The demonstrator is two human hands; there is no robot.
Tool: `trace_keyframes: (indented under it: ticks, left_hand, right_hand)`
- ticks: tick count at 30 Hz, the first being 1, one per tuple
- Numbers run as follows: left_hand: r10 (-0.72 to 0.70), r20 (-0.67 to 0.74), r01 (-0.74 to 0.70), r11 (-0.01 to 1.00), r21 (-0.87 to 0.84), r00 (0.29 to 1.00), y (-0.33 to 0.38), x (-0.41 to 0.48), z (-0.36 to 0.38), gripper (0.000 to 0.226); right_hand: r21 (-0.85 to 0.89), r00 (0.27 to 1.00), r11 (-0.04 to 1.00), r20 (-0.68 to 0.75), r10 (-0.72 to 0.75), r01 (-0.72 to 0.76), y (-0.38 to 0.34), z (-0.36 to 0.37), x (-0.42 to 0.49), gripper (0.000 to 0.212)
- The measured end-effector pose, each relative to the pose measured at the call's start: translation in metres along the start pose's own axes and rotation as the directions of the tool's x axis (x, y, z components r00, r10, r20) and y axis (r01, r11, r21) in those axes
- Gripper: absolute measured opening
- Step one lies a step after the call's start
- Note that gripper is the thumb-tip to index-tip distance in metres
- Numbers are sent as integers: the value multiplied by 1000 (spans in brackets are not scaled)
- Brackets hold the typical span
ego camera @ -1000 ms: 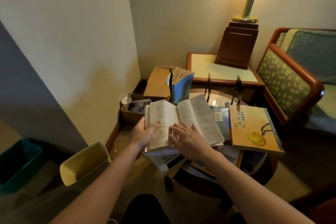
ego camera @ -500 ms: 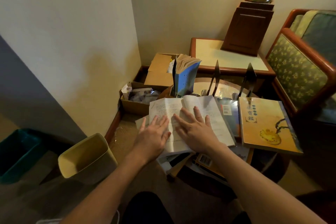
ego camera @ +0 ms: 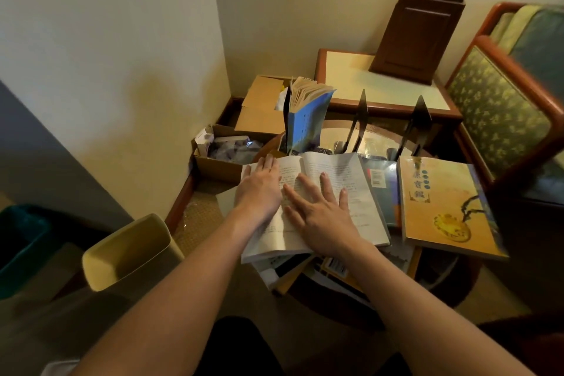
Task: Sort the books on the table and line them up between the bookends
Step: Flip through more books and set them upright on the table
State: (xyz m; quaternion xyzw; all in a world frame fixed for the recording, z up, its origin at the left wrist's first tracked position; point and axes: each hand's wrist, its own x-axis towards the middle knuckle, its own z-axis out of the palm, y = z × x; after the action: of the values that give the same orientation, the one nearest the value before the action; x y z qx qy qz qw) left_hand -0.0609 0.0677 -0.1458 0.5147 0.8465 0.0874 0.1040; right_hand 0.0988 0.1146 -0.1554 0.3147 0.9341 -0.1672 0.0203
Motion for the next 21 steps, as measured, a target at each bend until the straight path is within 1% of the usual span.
trace_keyframes:
  ticks: [5, 8, 11, 15, 21]
  left_hand:
    - [34, -34, -35, 999, -22, 999, 4, -63, 12, 55]
    - [39, -43, -38, 999, 23, 998, 7, -92, 14, 56]
    - [10, -36, -10, 1000, -12, 999, 6, -86, 14, 57]
    - [-85, 23, 87, 989, -118, 996, -7, -59, 6, 59]
    - [-80, 41, 86, 981, -175, 996, -51, -33, -5, 57]
  right_hand:
    - [-23, 1000, 1000, -17, -5, 5, 1, 4, 0, 58]
    - [-46, 1000, 999, -19, -9, 8, 1, 5, 1, 60]
    - [-41, 1000, 999, -13, 0, -1, 0, 5, 1, 60]
    - [-29, 1000, 1000, 8, 12, -11, 2, 7, -1, 60]
    - [-40, 1000, 999, 26, 5, -4, -3, 3, 0, 59]
